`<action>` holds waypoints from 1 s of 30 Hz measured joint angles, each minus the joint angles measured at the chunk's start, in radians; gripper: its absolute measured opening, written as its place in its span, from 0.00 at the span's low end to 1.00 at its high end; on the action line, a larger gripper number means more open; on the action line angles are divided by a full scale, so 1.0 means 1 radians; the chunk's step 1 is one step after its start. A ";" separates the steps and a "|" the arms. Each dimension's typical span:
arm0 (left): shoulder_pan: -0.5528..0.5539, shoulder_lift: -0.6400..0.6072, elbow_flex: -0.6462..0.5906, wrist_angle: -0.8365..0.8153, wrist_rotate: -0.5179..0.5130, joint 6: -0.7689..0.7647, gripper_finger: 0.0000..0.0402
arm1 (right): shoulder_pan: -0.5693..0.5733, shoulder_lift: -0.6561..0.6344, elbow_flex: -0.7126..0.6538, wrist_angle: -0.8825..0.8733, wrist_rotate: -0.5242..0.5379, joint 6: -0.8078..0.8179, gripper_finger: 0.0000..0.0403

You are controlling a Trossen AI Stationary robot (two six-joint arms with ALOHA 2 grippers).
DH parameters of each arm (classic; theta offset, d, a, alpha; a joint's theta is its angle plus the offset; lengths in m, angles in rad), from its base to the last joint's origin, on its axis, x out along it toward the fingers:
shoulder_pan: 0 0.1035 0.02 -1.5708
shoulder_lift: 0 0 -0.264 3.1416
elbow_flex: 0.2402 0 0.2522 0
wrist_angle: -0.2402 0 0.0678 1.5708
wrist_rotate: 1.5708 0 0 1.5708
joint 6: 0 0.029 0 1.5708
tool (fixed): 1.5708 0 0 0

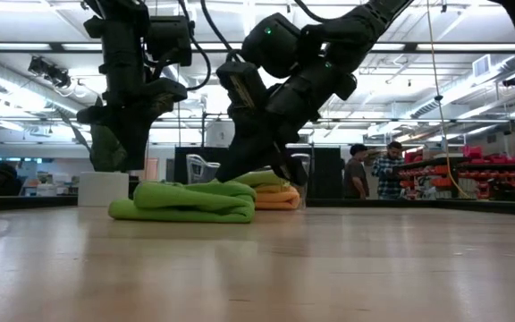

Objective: Fold microfiber towels
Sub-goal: Fold the green towel

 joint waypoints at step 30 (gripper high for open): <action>-0.397 0.078 0.000 0.389 0.029 -0.318 0.09 | -0.182 -0.018 0.001 -0.032 0.029 -0.080 0.01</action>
